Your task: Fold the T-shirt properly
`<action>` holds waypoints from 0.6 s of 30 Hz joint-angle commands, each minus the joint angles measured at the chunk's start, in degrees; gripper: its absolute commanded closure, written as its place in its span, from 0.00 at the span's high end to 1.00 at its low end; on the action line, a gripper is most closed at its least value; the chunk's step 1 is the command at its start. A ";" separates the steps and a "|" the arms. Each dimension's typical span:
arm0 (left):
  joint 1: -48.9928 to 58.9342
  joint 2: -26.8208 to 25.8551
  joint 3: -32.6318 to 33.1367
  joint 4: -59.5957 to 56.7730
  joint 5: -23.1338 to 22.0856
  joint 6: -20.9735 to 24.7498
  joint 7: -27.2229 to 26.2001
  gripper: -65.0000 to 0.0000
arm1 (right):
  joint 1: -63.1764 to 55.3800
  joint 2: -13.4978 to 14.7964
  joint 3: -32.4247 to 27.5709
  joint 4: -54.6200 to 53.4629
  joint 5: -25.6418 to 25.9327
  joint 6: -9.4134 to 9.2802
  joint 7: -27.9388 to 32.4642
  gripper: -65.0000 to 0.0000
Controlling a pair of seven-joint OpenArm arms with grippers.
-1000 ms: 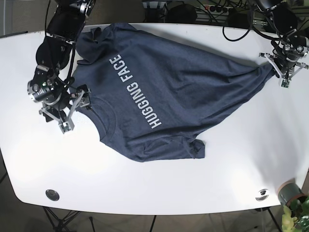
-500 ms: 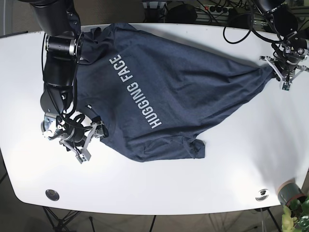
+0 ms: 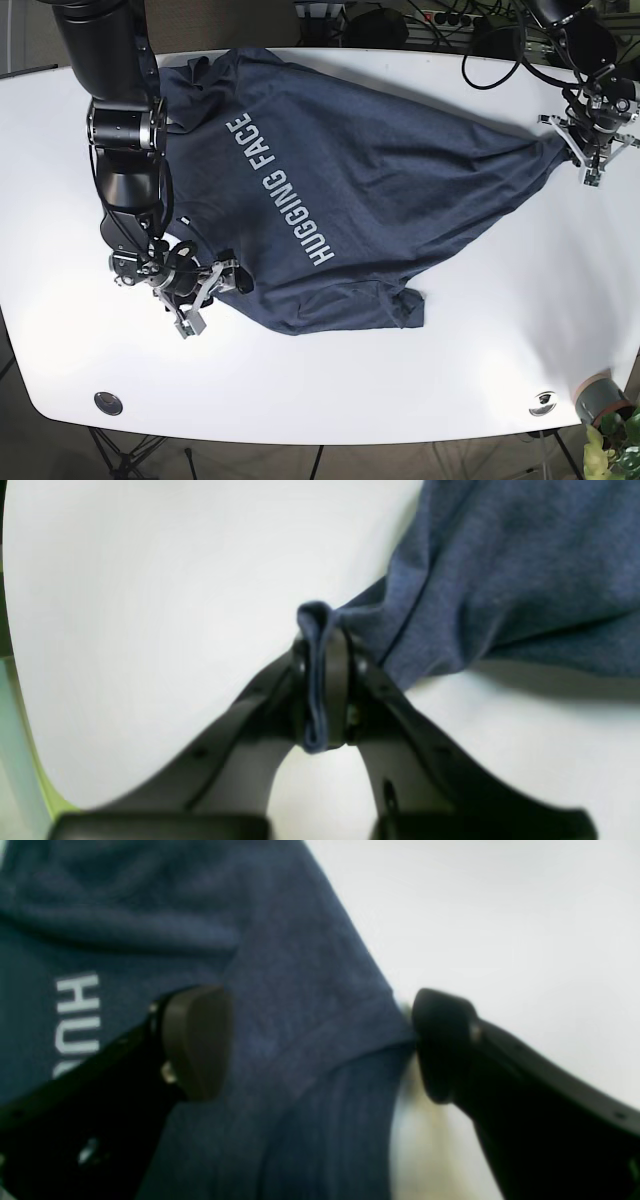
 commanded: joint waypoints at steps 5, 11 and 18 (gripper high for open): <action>-0.48 -0.97 -0.26 1.09 -0.30 0.12 -0.70 0.00 | 1.69 0.11 -3.75 -2.41 0.16 0.12 4.59 0.81; -0.39 -0.97 -0.35 1.00 -0.21 0.12 -0.70 0.00 | 0.46 -0.94 -6.13 -2.24 0.33 0.12 4.68 0.67; -0.48 -2.29 -0.35 0.74 -0.39 0.12 -0.70 0.00 | 0.46 -1.73 -6.13 -2.15 0.59 -3.17 4.68 0.14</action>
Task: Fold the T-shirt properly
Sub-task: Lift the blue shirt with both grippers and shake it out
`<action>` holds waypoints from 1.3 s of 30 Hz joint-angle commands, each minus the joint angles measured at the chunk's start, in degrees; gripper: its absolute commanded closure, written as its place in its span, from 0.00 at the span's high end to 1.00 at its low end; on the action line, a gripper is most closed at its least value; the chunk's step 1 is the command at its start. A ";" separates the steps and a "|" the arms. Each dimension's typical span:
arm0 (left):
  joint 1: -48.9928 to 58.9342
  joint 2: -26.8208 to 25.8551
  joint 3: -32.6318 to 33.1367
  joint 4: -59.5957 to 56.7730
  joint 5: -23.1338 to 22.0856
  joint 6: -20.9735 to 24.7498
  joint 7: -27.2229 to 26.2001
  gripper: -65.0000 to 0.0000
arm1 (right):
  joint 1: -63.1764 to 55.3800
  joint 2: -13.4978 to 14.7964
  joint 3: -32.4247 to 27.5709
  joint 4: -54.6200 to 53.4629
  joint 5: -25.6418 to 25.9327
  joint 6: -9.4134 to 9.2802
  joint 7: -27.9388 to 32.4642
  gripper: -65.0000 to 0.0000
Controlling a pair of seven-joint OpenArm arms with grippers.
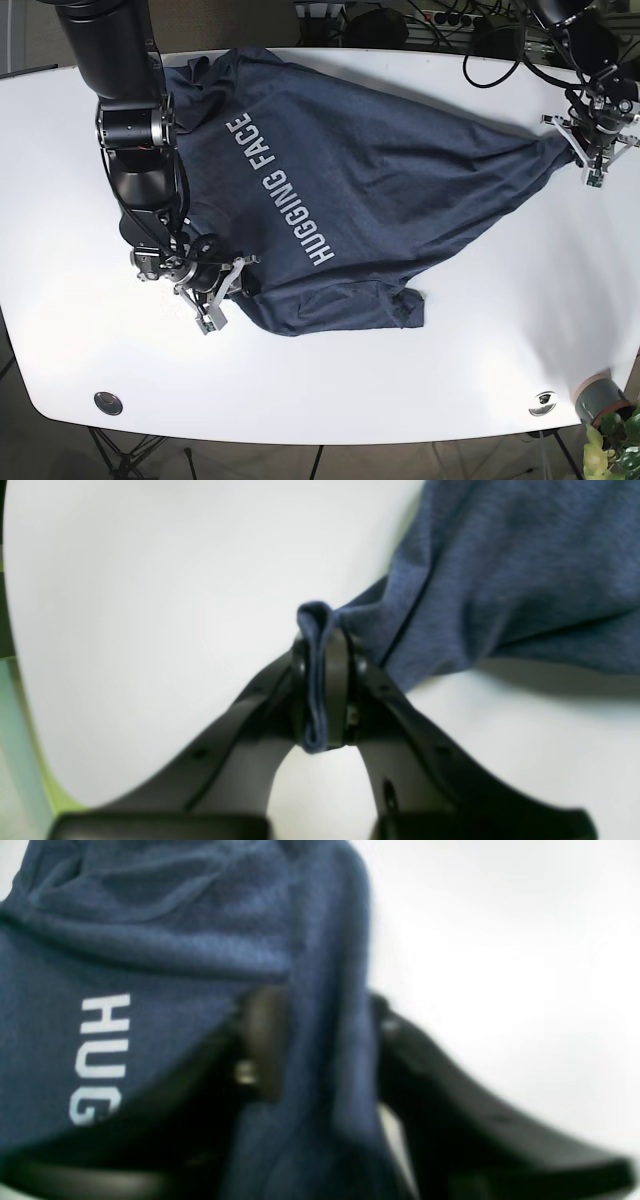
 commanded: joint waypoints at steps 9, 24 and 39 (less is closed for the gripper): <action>-7.97 -0.98 -2.98 2.14 -0.56 0.14 0.36 0.00 | -1.17 2.72 5.38 13.75 -0.58 -0.33 -10.21 0.03; -32.41 -0.98 5.81 1.70 0.05 0.14 8.53 0.00 | 5.60 6.67 10.13 36.34 -0.58 -0.07 -29.47 0.03; -66.52 -4.67 19.26 -14.12 -0.12 0.14 8.27 0.00 | 31.54 10.98 5.91 36.25 -0.58 2.04 -38.17 0.03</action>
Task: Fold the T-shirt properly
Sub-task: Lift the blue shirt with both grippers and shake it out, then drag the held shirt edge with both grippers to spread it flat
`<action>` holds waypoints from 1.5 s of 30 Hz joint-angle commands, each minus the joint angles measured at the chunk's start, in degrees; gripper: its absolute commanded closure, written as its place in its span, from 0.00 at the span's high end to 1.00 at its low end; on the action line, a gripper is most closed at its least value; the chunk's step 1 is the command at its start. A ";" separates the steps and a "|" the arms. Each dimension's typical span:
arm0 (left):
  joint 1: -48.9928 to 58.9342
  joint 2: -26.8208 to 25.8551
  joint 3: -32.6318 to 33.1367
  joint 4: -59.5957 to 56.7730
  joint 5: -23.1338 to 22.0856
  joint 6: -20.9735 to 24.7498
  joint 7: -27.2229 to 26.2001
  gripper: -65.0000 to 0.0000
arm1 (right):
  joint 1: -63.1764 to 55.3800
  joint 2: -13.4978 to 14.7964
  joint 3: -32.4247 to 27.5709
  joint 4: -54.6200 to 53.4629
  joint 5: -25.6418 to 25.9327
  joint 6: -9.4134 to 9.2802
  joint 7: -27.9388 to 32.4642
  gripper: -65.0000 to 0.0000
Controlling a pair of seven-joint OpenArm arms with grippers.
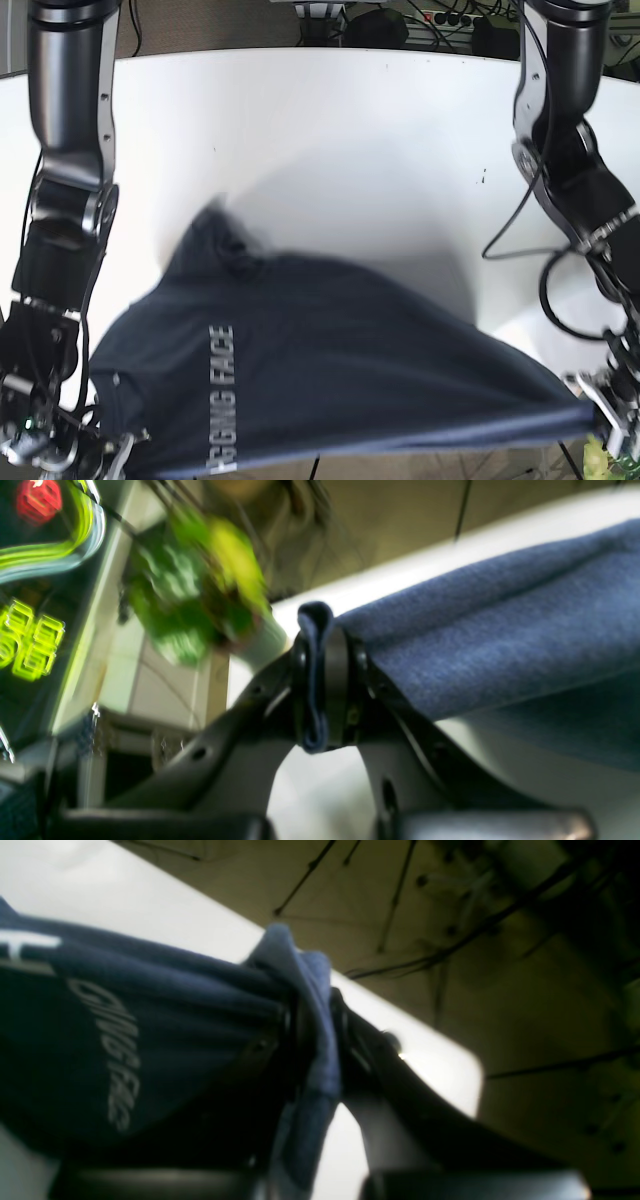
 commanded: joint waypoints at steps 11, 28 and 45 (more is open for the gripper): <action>-18.36 -4.11 3.21 -10.26 -0.43 0.62 -4.53 0.00 | 10.44 3.03 -2.69 2.75 0.75 0.67 -5.84 0.03; 13.38 -3.67 -2.86 10.93 -0.61 0.62 -4.44 0.00 | -22.64 2.68 17.09 32.03 4.79 0.67 -14.89 0.03; 46.87 1.69 -12.09 23.15 -3.77 0.62 -4.88 0.00 | -59.83 -2.86 28.69 47.59 17.54 0.67 -14.98 0.03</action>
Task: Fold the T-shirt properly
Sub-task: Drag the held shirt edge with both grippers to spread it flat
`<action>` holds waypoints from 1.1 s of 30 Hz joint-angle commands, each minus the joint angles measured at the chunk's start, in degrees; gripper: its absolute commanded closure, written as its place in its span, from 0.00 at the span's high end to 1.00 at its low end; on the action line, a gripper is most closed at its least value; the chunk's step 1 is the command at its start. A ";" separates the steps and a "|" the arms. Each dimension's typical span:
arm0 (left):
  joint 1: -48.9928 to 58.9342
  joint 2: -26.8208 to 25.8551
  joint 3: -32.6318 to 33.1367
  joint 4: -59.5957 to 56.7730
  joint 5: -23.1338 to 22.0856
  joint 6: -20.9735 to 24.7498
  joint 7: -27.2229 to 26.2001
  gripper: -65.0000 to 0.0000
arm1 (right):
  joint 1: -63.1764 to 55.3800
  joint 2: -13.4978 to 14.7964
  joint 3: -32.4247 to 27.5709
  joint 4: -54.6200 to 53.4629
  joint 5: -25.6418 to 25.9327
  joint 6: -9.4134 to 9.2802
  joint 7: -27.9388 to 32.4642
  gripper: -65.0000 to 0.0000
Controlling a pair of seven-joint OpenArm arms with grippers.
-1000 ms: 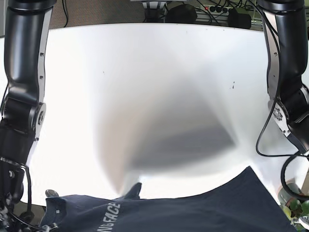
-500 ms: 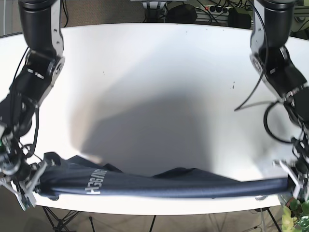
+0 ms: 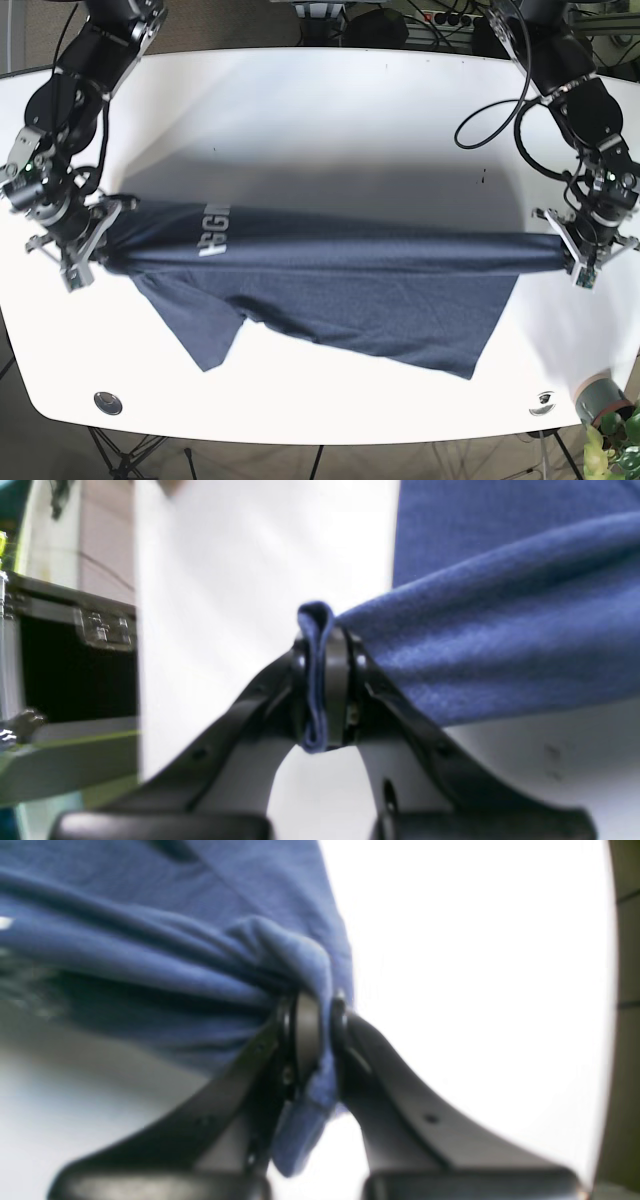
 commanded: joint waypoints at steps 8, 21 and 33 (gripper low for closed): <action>9.65 -0.29 -4.25 4.87 -2.14 0.64 -0.73 0.00 | -10.71 0.16 2.93 3.73 7.96 -0.05 0.71 0.03; 13.43 -0.21 -6.36 4.69 -2.32 0.64 -0.82 0.00 | -23.37 0.33 2.93 3.73 17.37 -0.05 0.98 0.03; 7.28 -0.56 -6.19 4.61 -2.23 0.64 -0.82 0.00 | -29.96 0.59 2.93 3.64 17.90 -0.05 1.06 0.03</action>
